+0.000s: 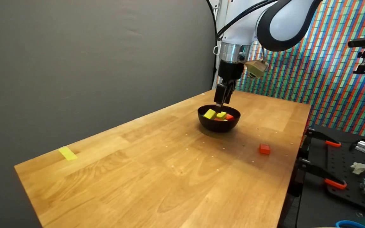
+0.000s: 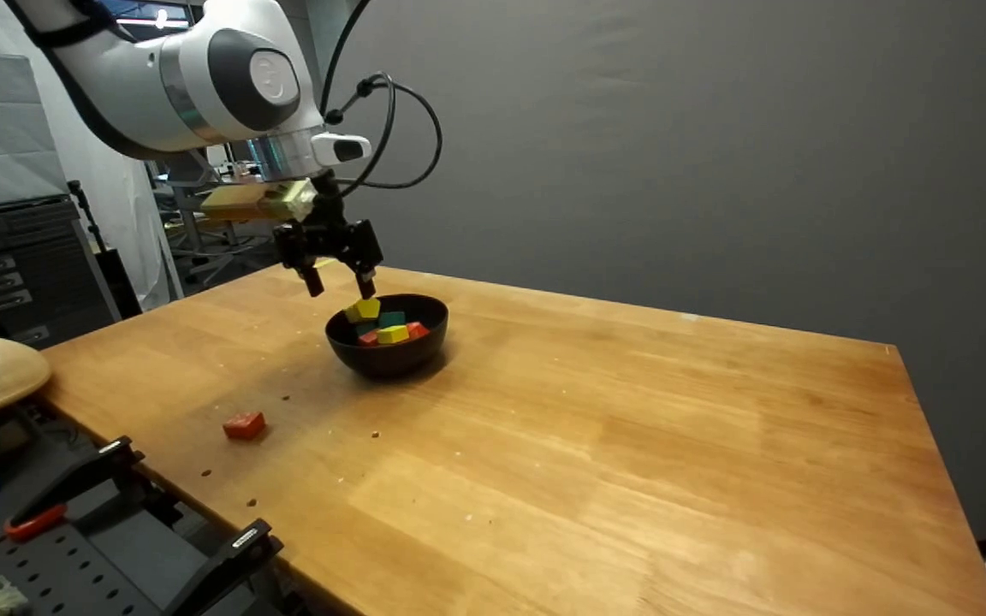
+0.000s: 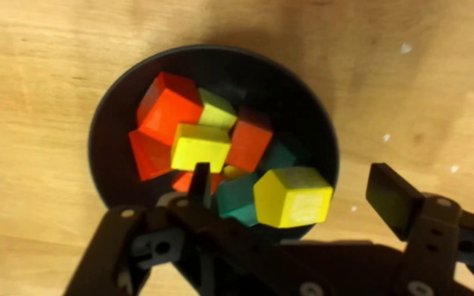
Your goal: Put all the blocks on the table in the black bowl
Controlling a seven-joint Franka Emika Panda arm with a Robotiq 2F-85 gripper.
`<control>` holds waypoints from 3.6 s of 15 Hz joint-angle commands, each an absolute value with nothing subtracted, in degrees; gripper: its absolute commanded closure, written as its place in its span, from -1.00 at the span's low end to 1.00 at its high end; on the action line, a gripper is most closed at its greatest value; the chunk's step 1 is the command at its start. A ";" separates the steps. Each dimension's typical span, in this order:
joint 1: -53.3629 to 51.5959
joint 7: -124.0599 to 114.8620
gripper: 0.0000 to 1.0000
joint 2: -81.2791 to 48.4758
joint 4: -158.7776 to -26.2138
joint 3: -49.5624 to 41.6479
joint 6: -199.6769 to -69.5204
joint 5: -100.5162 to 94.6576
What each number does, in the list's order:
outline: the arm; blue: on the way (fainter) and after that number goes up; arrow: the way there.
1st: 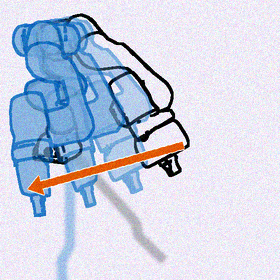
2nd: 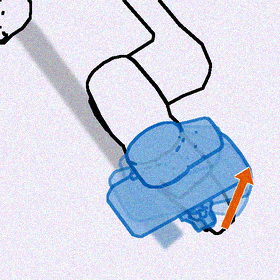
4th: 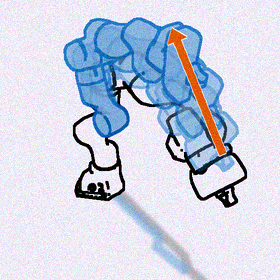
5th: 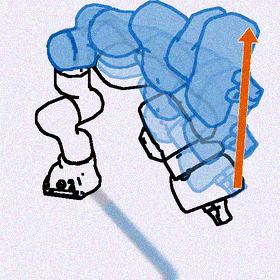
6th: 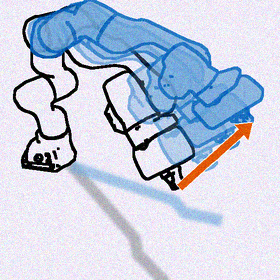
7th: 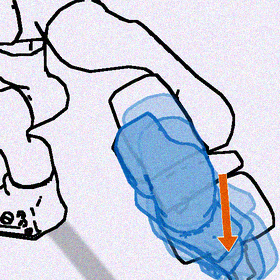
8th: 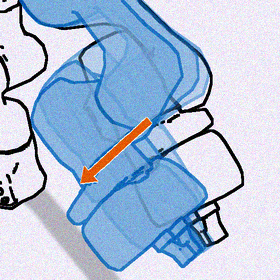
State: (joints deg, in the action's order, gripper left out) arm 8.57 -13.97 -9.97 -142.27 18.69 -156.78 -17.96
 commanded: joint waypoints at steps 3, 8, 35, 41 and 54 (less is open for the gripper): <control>20.21 9.54 -0.99 -1.92 -148.00 35.35 -147.75 -3.37; 8.91 21.40 -1.00 9.56 -151.15 24.87 -130.82 10.71; -6.45 -9.04 -1.00 -15.61 -150.48 7.51 -155.56 -6.42; -3.57 3.03 -1.00 -17.64 -148.77 11.37 -152.20 3.96; -4.23 5.18 -0.39 -11.82 -153.38 11.48 -147.44 6.71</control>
